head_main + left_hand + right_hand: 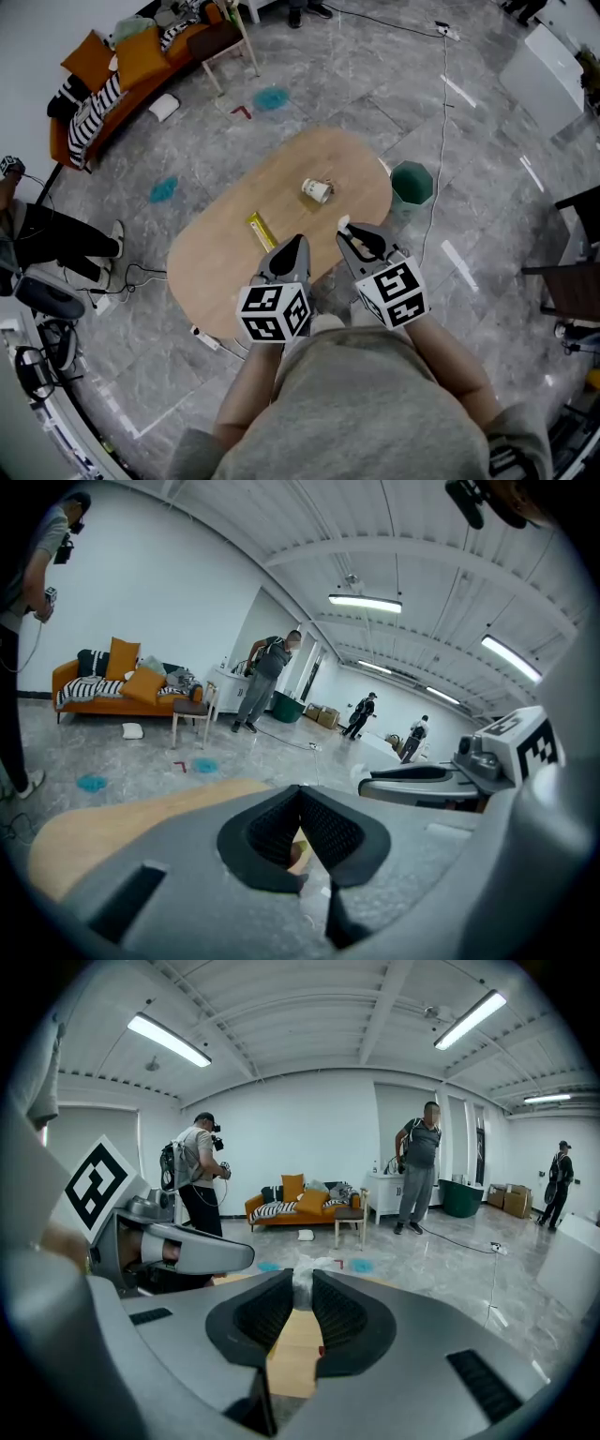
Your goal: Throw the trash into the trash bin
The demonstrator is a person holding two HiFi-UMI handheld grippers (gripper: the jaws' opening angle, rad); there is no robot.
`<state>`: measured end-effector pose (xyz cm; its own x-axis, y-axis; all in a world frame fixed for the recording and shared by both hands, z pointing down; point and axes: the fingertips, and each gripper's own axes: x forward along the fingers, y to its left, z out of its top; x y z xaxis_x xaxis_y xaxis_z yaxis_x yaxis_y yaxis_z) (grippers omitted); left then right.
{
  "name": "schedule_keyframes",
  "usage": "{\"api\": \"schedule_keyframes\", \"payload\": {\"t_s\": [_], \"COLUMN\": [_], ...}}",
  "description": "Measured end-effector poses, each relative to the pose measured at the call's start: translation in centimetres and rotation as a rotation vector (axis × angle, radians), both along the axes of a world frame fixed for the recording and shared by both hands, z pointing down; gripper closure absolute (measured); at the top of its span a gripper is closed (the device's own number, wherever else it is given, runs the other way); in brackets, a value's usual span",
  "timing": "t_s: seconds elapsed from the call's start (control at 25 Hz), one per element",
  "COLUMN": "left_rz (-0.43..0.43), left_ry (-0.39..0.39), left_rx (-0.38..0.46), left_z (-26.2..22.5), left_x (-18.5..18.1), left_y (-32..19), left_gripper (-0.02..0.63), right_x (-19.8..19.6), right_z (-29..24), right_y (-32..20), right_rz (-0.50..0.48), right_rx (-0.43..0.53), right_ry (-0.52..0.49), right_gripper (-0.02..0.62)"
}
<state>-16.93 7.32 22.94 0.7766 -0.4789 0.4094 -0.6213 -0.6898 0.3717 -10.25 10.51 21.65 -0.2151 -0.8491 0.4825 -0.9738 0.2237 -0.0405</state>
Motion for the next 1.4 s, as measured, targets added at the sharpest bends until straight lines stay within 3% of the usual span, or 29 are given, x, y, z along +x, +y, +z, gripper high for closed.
{"api": "schedule_keyframes", "payload": {"t_s": [0.64, 1.0, 1.4], "left_rz": [0.042, 0.025, 0.031], "left_ry": [-0.026, -0.022, -0.027], "left_rx": [0.019, 0.014, 0.016], "left_z": [-0.3, -0.2, 0.0], "left_x": [10.8, 16.9, 21.8], "left_y": [0.5, 1.3, 2.3], "left_gripper": [0.606, 0.606, 0.606], "right_x": [10.5, 16.8, 22.0], "right_z": [-0.3, -0.4, 0.1], "right_y": [0.3, 1.5, 2.9], "right_rz": [0.013, 0.006, 0.026], "right_rx": [0.012, 0.014, 0.011], "right_ry": [-0.018, -0.014, -0.02], "right_gripper": [0.532, 0.532, 0.532]}}
